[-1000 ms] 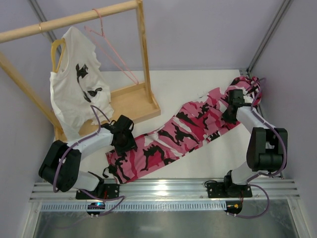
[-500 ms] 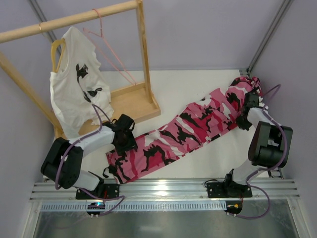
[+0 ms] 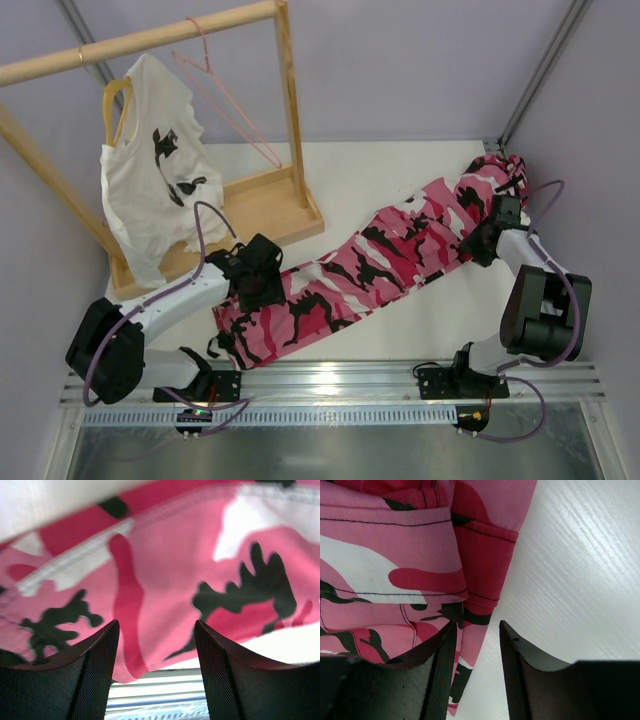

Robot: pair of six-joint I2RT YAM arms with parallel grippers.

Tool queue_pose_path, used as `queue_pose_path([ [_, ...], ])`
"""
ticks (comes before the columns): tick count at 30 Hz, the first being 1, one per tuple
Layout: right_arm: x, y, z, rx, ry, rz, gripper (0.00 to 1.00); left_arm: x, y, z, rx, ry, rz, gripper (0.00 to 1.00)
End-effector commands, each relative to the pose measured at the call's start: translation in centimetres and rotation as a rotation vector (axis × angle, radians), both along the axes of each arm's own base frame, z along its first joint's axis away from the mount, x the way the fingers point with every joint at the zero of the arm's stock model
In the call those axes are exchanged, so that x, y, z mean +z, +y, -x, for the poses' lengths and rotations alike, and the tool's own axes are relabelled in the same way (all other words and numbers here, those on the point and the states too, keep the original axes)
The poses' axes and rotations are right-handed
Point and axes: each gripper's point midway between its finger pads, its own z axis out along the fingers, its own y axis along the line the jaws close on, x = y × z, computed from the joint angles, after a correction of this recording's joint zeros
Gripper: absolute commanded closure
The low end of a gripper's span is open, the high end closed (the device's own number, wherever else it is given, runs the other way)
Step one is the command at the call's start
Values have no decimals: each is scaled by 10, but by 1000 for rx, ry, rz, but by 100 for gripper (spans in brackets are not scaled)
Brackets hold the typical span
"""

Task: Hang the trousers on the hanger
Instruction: Fold the trousers

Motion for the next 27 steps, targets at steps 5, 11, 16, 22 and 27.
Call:
queue_pose_path([
  [5,3,16,-11,72,-93,-62,56,-29,-45,34,-98,78,146,38],
  [11,-5,18,-22,66,-123,-86,56,-55,-35,43,-68,126,88,38],
  [16,-9,6,-24,31,-102,-43,72,-67,-21,45,-24,146,8,42],
  [22,2,-23,-23,-17,-74,63,96,-68,-7,52,-1,140,-24,43],
  [27,5,-48,-6,-113,-41,113,96,-71,0,59,13,156,-39,42],
])
